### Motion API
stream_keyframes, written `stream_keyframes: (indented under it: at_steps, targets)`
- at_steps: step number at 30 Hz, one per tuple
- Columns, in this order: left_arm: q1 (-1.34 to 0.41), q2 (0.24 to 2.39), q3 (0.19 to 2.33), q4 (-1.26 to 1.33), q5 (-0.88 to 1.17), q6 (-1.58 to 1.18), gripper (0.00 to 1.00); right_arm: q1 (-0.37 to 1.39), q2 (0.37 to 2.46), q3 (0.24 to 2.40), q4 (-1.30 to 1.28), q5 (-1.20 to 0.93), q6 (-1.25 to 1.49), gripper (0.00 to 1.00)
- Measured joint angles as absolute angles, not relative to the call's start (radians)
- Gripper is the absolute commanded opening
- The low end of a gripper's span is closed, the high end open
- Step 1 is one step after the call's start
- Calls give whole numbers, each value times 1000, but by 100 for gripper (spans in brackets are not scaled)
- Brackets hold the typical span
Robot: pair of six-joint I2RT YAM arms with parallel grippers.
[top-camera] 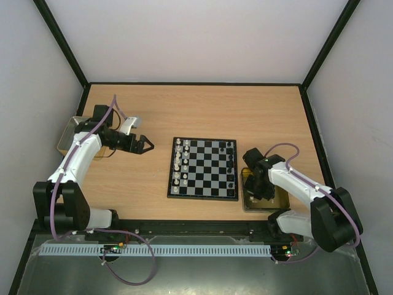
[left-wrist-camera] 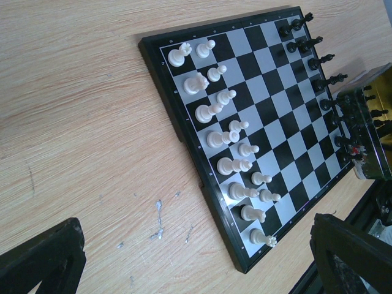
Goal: Set up the chess pieces on the board
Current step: Pick up the chess piece from the storage box, then place the chess piece on the chessboard.
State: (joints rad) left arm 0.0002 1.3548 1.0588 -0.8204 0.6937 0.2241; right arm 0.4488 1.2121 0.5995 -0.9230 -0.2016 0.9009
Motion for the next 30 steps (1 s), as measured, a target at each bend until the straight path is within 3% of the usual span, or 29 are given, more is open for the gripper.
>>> stream_keyframes:
  at_steps: [8, 13, 16, 22, 30]
  targets:
    - [0, 1355, 1059, -820, 694, 224, 99, 447, 1213, 689, -982, -146, 879, 2]
    - [0, 1355, 1059, -820, 694, 223, 99, 472, 1220, 906, -1105, -91, 849, 2]
    - [-2, 1355, 1059, -820, 694, 224, 100, 579, 1262, 1055, -1147, -75, 850, 2]
    - [-4, 1356, 1059, -820, 694, 224, 99, 884, 1528, 1283, -1142, -87, 849, 2]
    - [-7, 1356, 1059, -819, 685, 223, 100, 1026, 1842, 1468, -1105, -139, 762, 4]
